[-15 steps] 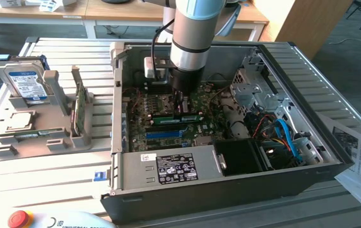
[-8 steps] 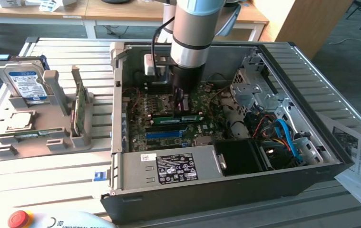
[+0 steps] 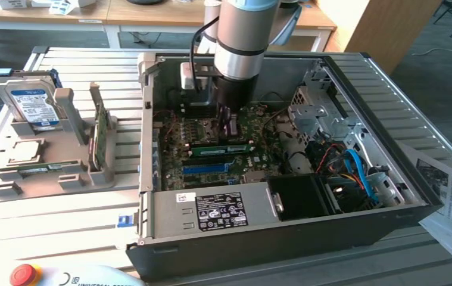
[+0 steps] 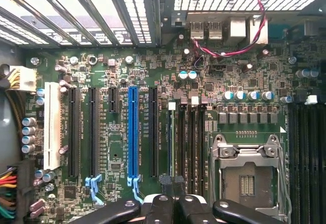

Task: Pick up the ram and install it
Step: 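Press down the ram until it locks into place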

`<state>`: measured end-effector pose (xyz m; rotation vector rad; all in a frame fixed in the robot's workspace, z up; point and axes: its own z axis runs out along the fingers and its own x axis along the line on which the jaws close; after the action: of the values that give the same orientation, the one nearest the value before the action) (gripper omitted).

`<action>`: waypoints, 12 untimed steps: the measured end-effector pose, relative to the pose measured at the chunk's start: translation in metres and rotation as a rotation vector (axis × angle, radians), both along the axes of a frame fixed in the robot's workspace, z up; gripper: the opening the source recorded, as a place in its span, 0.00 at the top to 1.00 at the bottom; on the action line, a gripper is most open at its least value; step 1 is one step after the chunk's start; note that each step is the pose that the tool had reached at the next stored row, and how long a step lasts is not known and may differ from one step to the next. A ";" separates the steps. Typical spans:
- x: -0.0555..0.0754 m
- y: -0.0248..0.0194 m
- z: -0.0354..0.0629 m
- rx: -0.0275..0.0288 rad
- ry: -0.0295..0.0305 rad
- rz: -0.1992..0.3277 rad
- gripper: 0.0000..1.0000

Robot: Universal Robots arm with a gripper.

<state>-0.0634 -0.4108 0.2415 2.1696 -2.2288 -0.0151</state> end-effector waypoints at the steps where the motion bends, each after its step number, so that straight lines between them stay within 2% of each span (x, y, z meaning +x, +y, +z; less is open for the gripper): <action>1: 0.000 0.0000 0.0014 -0.0006 0.0001 0.000 0.90; 12: 0.000 0.0000 0.0181 -0.0081 0.0006 0.000 0.90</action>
<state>-0.0633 -0.4108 0.2596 2.1652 -2.2247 -0.0067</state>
